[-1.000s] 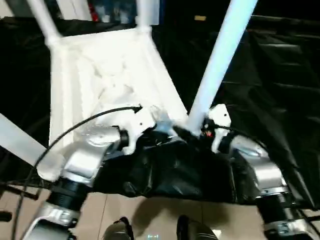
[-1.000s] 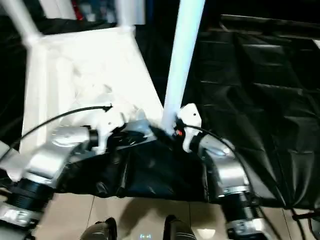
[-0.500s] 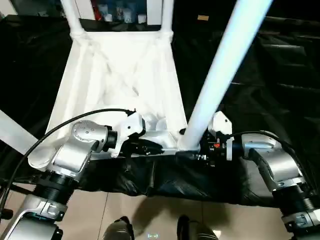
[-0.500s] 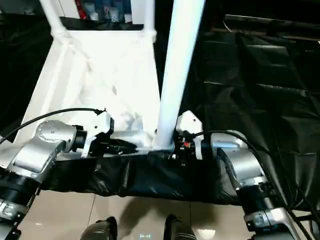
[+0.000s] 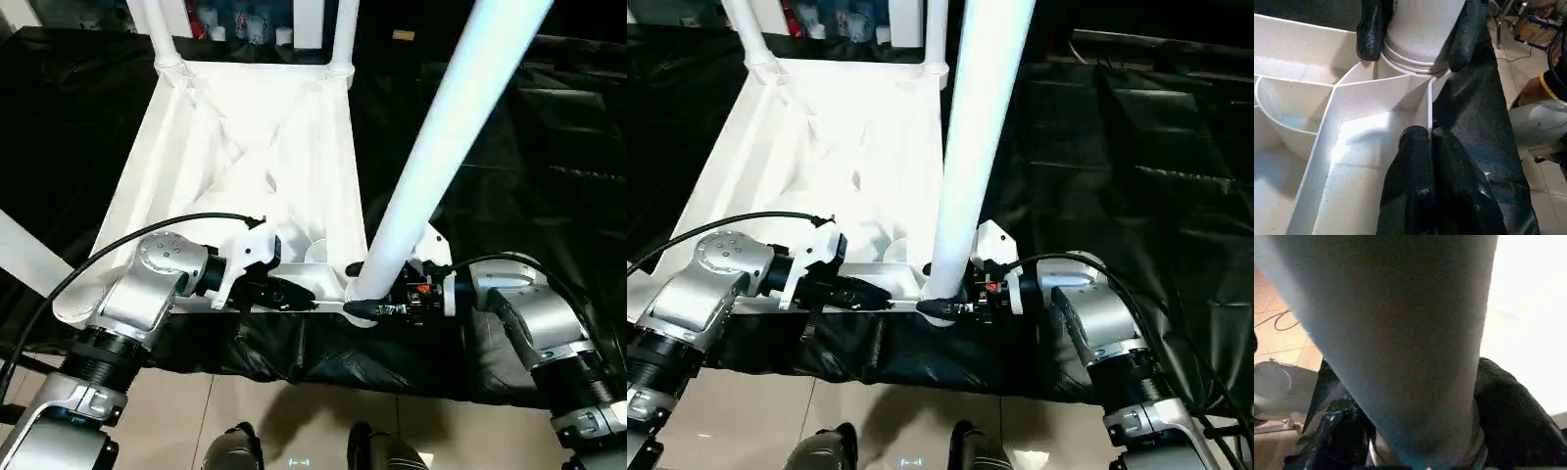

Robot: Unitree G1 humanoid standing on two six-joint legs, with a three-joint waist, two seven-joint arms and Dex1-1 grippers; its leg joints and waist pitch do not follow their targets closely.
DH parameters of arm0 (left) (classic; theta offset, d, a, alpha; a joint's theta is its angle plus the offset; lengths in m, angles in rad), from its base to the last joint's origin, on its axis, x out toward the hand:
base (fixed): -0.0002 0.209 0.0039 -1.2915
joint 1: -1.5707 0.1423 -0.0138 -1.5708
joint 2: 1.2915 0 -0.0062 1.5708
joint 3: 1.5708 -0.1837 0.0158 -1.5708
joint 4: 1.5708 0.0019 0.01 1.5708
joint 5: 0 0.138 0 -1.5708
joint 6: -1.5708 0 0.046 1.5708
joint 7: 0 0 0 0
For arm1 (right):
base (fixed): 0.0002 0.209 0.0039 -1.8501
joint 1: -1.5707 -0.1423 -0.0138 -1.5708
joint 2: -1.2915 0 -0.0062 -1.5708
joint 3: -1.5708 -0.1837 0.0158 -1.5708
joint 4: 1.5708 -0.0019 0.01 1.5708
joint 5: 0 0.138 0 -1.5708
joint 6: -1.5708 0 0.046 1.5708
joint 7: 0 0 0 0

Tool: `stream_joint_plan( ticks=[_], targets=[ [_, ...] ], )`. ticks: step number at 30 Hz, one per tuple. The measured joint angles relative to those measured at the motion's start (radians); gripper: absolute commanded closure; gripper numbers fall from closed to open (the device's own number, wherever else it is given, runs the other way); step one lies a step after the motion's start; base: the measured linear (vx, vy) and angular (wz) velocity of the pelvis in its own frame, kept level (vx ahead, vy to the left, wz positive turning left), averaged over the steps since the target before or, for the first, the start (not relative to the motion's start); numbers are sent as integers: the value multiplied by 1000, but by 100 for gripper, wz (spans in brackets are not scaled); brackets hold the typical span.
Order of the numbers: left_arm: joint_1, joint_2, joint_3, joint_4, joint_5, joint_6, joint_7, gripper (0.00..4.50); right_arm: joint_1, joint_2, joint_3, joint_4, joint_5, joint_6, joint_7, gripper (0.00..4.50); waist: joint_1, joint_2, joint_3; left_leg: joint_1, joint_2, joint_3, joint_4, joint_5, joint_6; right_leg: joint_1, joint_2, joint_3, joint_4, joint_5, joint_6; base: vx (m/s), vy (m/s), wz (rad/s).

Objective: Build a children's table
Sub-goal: Rotate leg to tighten

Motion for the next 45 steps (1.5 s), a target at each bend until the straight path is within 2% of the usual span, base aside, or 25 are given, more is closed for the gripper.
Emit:
stream_joint_plan(
  ticks=[3, 5, 12, 16, 21, 24, 25, 27, 30, 33, 41, 45],
  targets=[
    [-1, -17, 1, 2, 2, 4, 33, 450, 15, 20, -17, -1, 11, 8, -34, 194, 1, 0, 0, 0, 0, 0, 3, 0, 0, 0, 0, 0, 2, 0, 0, 0, 0, 0],
    [-4, -47, 15, 10, 10, 24, 98, 450, 44, 56, -59, -3, 14, 14, -125, 194, 1, 0, 0, 1, 0, 0, 7, 0, 0, 0, 0, 1, 7, 0, -1, 0, 0, 0],
    [10, -123, 39, -12, 60, 54, 279, 450, 91, 175, -146, -11, -9, 6, -419, 196, -26, -1, -1, 3, -1, 0, 11, -3, -6, 2, -2, 3, 8, 0, 2, 0, 0, 0],
    [23, -182, 51, -38, 99, 86, 411, 450, 105, 305, -200, -18, -47, -1, -668, 196, -39, 0, -2, 4, -3, -1, 10, -3, -6, 3, -2, 3, 6, -1, 2, 0, 0, 0],
    [26, -254, 49, -55, 140, 114, 547, 450, 89, 414, -229, 2, -102, -36, -922, 196, -44, 4, -4, 4, -4, -1, 8, -3, -6, 3, -2, 4, 1, -1, 3, 0, 0, 0],
    [27, -280, 49, -55, 149, 115, 585, 450, 72, 442, -233, 17, -122, -42, -1002, 196, -48, 5, -4, 3, -5, -1, 7, -3, -6, 3, -2, 5, -1, 0, 3, 0, 0, 0],
    [32, -288, 50, -61, 148, 114, 593, 450, 74, 443, -233, 16, -124, -45, -1004, 196, -48, 4, -5, 3, -5, -1, 7, -3, -6, 3, -2, 5, -1, 0, 3, 0, 0, 0],
    [39, -303, 56, -69, 141, 112, 611, 450, 77, 449, -233, 13, -132, -56, -1004, 126, -50, 4, -5, 2, -5, -1, 7, -3, -6, 3, -2, 5, -2, 0, 3, 0, 0, 0],
    [37, -333, 58, -72, 137, 112, 647, 450, 91, 460, -187, -11, -147, -56, -983, 118, -61, -2, -4, -5, -1, -2, 7, -6, -10, 1, 1, 4, -6, 5, 6, 0, 0, 0],
    [37, -315, 55, -79, 125, 111, 614, 450, 88, 425, -170, -16, -148, -56, -935, 89, -58, -1, -5, -6, 3, -3, 6, -7, -12, -1, 6, 3, -6, 7, 2, 0, 0, 0],
    [47, -203, 27, -109, 84, 84, 461, 450, 49, 256, -103, -14, -130, -53, -663, 89, -52, -1, -4, -1, 8, -1, 6, -7, -10, -1, 11, 3, -6, 5, -1, 0, 0, 0],
    [56, -149, 18, -147, 78, 96, 419, 450, 34, 209, -84, -9, -119, -55, -574, 89, -53, -1, -4, 0, 8, -1, 7, -8, -11, -1, 11, 3, -6, 6, -1, 0, 0, 0]
  ],
)
